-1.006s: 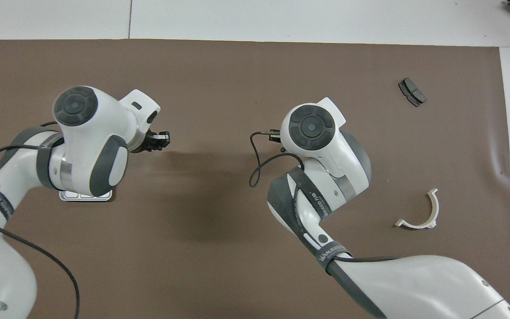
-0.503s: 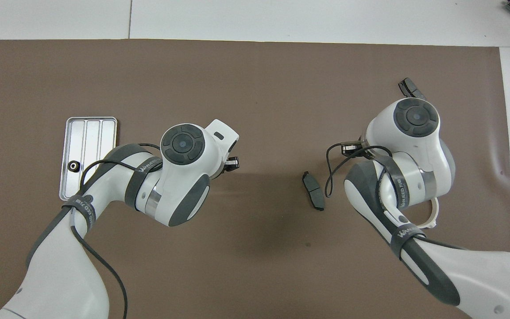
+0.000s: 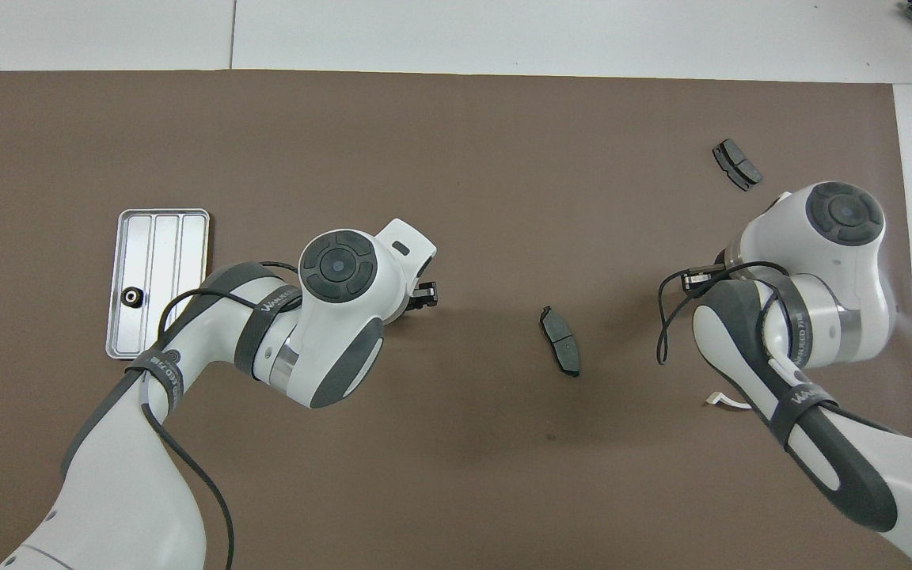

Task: Place bearing gear from tray to pile
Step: 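Release the gear near the white clip while the left gripper sets another mid-table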

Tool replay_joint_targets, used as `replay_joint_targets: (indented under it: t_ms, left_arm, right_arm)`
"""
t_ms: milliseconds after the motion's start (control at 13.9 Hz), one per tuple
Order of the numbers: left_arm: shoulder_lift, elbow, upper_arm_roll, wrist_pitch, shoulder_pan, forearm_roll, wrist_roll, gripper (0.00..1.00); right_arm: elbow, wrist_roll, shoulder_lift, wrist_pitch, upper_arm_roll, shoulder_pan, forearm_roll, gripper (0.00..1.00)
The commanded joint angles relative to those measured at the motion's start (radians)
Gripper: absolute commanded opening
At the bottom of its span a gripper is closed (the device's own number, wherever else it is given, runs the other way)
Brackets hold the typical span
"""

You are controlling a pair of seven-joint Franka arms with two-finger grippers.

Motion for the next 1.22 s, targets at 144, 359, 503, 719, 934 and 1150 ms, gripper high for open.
replay_joint_targets:
  t_ms: [144,359,503,719,934,1150]
  left_arm:
    - [-0.048,0.025,0.009,-0.099,0.154,0.004,0.021,0.73]
    - [-0.111,0.026,0.009,-0.168,0.303,0.003,0.157,0.73]
    - [-0.134,0.017,0.008,-0.187,0.412,0.003,0.275,0.73]
    - [-0.137,-0.021,0.008,-0.179,0.549,0.003,0.508,0.73]
    - [-0.130,-0.083,0.008,-0.133,0.601,0.003,0.610,0.73]
    - [-0.122,-0.142,0.009,-0.055,0.632,0.003,0.647,0.73]
  right_arm:
    - [-0.059,-0.067,-0.036,0.030,0.013,-0.056,0.016,0.07]
    - [-0.055,-0.070,-0.032,0.043,0.013,-0.062,0.016,0.72]
    - [-0.044,-0.064,-0.032,0.040,0.015,-0.055,0.016,0.81]
    - [-0.004,-0.036,-0.040,0.021,0.038,-0.030,0.016,0.91]
    - [0.059,0.195,-0.031,-0.013,0.076,0.074,0.018,0.96]
    - [0.111,0.473,-0.007,0.000,0.076,0.222,0.054,0.96]
